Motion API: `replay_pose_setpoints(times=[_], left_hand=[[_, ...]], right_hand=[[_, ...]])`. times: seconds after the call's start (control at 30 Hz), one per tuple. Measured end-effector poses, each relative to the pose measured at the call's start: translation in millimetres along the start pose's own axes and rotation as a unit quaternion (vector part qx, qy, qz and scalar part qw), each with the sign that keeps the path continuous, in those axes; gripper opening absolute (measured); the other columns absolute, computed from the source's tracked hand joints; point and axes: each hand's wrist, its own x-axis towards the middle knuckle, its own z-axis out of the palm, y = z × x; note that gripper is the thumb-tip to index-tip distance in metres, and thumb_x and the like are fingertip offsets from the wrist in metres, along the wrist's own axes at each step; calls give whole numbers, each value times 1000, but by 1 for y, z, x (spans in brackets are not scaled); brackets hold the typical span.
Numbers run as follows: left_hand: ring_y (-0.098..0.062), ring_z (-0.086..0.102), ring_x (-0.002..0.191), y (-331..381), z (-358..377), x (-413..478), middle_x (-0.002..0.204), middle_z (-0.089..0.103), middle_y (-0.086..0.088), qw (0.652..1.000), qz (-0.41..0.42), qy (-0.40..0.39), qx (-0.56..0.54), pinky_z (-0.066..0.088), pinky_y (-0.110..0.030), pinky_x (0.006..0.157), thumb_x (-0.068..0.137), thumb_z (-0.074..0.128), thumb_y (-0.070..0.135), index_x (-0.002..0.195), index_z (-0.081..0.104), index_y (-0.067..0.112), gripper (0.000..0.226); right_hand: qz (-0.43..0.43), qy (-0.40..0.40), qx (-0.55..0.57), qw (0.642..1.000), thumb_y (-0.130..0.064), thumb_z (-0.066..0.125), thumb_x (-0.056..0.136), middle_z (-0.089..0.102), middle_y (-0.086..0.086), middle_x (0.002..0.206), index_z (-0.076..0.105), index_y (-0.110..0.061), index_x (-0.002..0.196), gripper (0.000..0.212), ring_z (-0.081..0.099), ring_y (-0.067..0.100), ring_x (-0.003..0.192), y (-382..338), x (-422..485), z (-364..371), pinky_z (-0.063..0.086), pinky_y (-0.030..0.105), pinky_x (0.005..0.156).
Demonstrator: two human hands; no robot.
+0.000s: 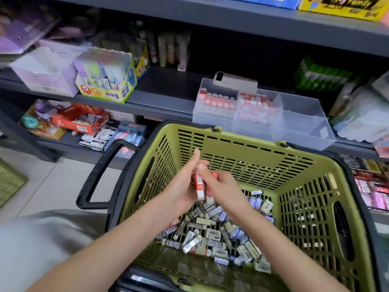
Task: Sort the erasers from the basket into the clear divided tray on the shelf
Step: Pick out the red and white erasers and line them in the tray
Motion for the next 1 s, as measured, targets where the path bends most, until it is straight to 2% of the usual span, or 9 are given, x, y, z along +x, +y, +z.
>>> replay_pose_setpoints(times=[0.1,0.23,0.43,0.53,0.6,0.67,0.77,0.87,1.0], left_hand=[[-19,65,56,0,-1,0,65,67,-4,998,-37,-28,-35,54,-29,52,72,66,53,64,70,14,39],[-21,58,51,0,-2,0,66,59,-7,996,-44,-72,-26,49,-26,47,76,64,50,84,64,11,40],[-12,51,45,9,-11,-1,67,59,-3,990,-43,-134,-16,41,-20,43,77,68,22,88,68,13,15],[-17,57,52,16,-17,-3,68,63,-9,993,-43,-100,-40,48,-24,46,67,70,7,94,67,10,27],[-20,59,53,23,-25,-4,68,62,-12,995,-35,-65,-71,51,-27,47,63,69,3,92,65,7,30],[-20,59,55,31,-32,-6,69,61,-12,995,-17,-48,-90,51,-27,47,61,69,2,89,64,5,28],[-19,58,59,38,-38,-10,72,60,-12,993,1,-47,-111,50,-28,48,55,75,2,91,63,4,38],[-19,58,62,40,-39,-13,73,60,-11,992,4,-49,-117,50,-28,48,59,74,3,92,62,4,35],[-19,57,62,40,-39,-17,73,59,-10,995,11,-59,-79,50,-28,50,60,74,7,92,62,7,35]], right_hand=[[7,21,-5,1000,-45,48,94,56,8,59,55,-9,62,48,48,19,54,-3,-2,-1,37,26,55],[-8,4,-6,1000,-38,48,95,54,7,50,56,-13,64,42,47,18,40,-11,-5,-9,40,29,45],[25,-126,98,987,-23,40,100,73,8,79,66,-15,93,28,71,21,65,-28,-5,-28,58,26,60],[2,-70,176,982,-11,46,96,74,7,86,63,-11,102,18,70,21,63,-23,4,-42,56,25,54],[-7,-51,113,992,-7,52,93,71,9,83,64,-5,99,13,63,15,58,-1,14,-46,54,23,52],[-6,-142,-73,987,-11,60,89,70,6,86,67,-8,95,9,62,12,67,32,18,-38,56,26,63],[-10,-309,-349,885,-26,69,83,63,4,119,60,-14,121,41,60,14,102,90,17,-10,49,35,95],[-105,-313,-507,796,-39,69,81,50,6,126,43,-29,138,64,44,22,116,132,16,15,43,36,91],[-273,-327,-591,685,-39,62,85,44,8,119,46,-29,136,54,36,25,111,145,26,33,34,37,88]])
